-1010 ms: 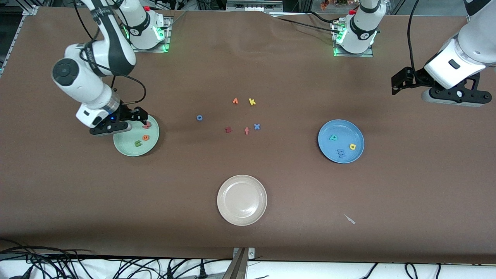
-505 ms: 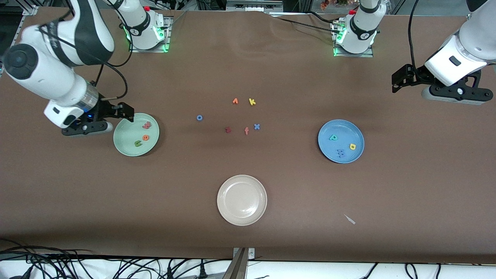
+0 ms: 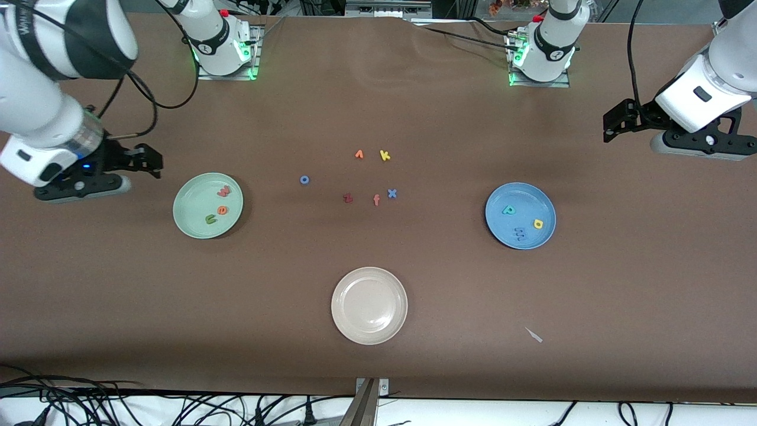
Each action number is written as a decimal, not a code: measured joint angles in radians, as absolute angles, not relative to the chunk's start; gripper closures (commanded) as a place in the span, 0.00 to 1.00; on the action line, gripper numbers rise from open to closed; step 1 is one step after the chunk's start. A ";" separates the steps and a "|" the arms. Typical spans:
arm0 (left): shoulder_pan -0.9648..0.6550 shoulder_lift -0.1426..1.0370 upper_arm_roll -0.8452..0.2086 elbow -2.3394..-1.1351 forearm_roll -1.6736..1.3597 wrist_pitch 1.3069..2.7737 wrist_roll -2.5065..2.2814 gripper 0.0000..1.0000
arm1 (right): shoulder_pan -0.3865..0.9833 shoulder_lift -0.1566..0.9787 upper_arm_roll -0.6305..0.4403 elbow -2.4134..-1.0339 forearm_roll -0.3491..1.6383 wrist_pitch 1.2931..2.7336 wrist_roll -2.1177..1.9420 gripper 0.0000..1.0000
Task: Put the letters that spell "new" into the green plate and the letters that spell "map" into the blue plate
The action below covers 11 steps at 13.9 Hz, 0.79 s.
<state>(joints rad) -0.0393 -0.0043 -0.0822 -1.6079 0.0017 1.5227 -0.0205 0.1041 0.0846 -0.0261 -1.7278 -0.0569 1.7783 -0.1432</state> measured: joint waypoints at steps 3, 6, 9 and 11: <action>-0.039 -0.004 -0.083 -1.608 0.002 1.521 -0.020 0.00 | 0.104 0.086 -0.047 -1.717 0.020 1.772 -0.136 0.00; -0.039 -0.004 -0.082 -1.608 0.002 1.520 -0.020 0.00 | 0.114 0.096 0.023 -1.681 -0.002 1.739 -0.047 0.00; -0.039 -0.004 -0.082 -1.608 0.002 1.520 -0.020 0.00 | 0.120 0.131 0.038 -1.614 -0.010 1.673 -0.034 0.00; -0.039 -0.004 -0.082 -1.608 0.002 1.520 -0.019 0.00 | 0.117 0.155 0.033 -1.565 -0.013 1.635 -0.034 0.00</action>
<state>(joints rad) -0.0391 -0.0043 -0.0824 -1.6075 0.0017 1.5196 -0.0194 0.1172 0.1554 0.0334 -1.5646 -0.0126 1.6347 -0.0341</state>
